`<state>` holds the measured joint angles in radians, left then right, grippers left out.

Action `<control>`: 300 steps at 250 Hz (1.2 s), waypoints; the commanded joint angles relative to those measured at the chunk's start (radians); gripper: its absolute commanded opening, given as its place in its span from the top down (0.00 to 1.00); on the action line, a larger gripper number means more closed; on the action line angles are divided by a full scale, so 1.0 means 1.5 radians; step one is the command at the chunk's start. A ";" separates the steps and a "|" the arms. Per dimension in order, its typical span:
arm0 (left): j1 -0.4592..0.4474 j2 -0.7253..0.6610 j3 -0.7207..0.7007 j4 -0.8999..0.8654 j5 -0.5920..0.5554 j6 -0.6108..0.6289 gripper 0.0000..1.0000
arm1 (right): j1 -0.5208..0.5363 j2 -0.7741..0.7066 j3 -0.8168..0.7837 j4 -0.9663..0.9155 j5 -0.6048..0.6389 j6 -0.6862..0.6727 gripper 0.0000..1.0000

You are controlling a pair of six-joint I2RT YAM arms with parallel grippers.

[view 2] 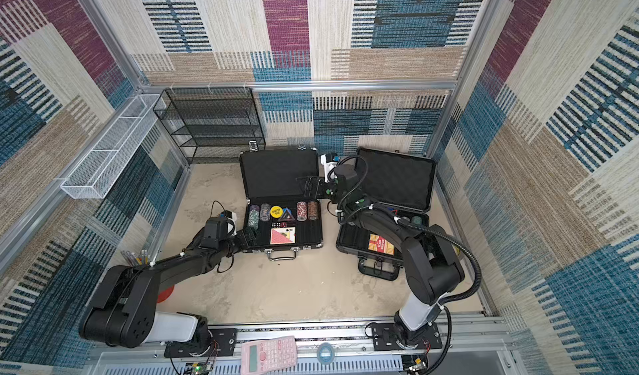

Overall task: Open the poker set cases
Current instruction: Open the case lid on the poker set case, then reset both arms

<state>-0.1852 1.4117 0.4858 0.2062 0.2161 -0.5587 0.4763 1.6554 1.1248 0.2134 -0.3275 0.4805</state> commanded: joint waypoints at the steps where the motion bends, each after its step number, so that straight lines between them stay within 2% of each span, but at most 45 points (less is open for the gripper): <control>1: 0.000 0.000 -0.005 -0.058 0.001 -0.012 0.15 | 0.000 -0.024 -0.024 0.011 0.038 -0.029 0.00; 42: 0.000 -0.019 -0.010 -0.060 -0.009 -0.011 0.13 | 0.001 -0.081 -0.091 0.012 0.114 -0.078 0.01; 83: 0.000 -0.046 -0.014 -0.068 -0.024 -0.008 0.11 | 0.000 -0.174 -0.191 0.052 0.230 -0.148 0.00; 142: -0.001 -0.073 -0.025 -0.056 -0.041 -0.014 0.09 | 0.000 -0.335 -0.415 0.247 0.432 -0.299 0.01; 165: -0.001 -0.092 -0.033 -0.050 -0.051 -0.016 0.08 | 0.000 -0.377 -0.489 0.318 0.481 -0.355 0.01; 211: -0.005 -0.147 -0.043 -0.055 -0.084 -0.006 0.04 | -0.025 -0.426 -0.585 0.407 0.508 -0.416 0.00; 249: -0.006 -0.196 -0.045 -0.065 -0.119 0.013 0.03 | -0.078 -0.427 -0.654 0.492 0.496 -0.395 0.01; 300: -0.006 -0.260 -0.055 -0.077 -0.188 0.055 0.01 | -0.162 -0.390 -0.712 0.587 0.439 -0.366 0.01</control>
<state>-0.1947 1.0607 0.4068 0.1123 0.0242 -0.5423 0.2924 1.0355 0.0875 0.9314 0.3920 -0.1001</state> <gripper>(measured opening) 0.986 0.993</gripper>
